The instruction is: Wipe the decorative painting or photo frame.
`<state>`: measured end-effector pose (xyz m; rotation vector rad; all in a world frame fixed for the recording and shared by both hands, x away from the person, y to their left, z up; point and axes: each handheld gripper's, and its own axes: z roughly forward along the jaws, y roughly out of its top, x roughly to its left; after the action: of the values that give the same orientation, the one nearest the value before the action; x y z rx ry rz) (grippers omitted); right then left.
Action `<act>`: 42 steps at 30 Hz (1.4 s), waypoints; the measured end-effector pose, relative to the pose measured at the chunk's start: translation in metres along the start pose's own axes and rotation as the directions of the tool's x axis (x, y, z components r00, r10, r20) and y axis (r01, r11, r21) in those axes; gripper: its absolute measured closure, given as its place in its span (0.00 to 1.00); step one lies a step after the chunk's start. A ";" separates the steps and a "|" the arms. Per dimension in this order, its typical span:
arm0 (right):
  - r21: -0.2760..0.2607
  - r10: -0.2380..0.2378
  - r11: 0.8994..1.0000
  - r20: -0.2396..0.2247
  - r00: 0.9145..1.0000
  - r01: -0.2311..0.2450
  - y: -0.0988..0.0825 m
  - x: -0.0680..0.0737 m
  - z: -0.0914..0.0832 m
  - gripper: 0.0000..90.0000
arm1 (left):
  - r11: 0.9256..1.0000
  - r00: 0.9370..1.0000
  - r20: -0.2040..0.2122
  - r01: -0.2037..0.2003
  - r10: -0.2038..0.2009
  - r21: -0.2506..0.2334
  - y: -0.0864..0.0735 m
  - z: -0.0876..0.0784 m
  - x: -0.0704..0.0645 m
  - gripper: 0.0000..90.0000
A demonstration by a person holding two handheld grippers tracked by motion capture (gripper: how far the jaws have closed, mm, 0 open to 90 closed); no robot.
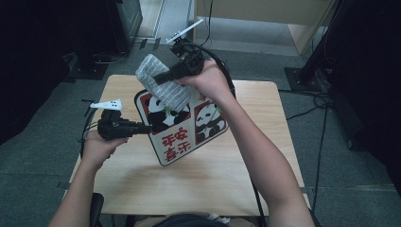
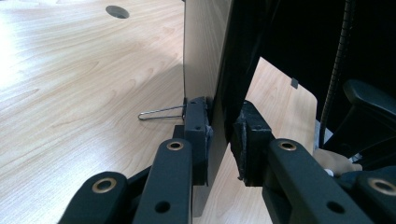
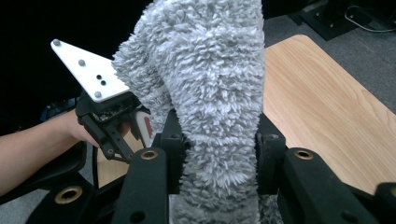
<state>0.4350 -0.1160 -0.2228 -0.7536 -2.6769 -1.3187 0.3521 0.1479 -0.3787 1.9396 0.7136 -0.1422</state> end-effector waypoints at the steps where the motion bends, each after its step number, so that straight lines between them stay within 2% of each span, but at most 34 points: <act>1: 0.002 -0.001 1.000 0.004 1.000 0.001 -0.001 -0.001 -0.001 0.72 | 1.000 1.000 -0.002 -0.003 0.003 0.000 0.000 0.000 0.000 0.86; 20: -0.030 0.051 0.998 0.051 0.997 -0.049 -0.012 -0.022 -0.021 0.72 | 1.000 1.000 -0.007 -0.001 0.001 0.003 0.000 0.000 -0.001 0.86; 27: -0.044 0.080 0.996 0.065 0.995 -0.077 -0.017 -0.031 -0.028 0.72 | 1.000 1.000 -0.004 0.001 -0.001 0.002 0.000 0.000 0.000 0.86; 42: -0.054 0.110 0.993 0.103 0.989 -0.104 -0.023 -0.044 -0.041 0.72 | 1.000 1.000 -0.003 0.001 -0.001 0.002 0.000 0.000 0.000 0.86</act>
<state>0.4566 -0.1767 -0.2251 -0.9845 -2.6487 -1.3593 0.3521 0.1481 -0.3785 1.9418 0.7164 -0.1412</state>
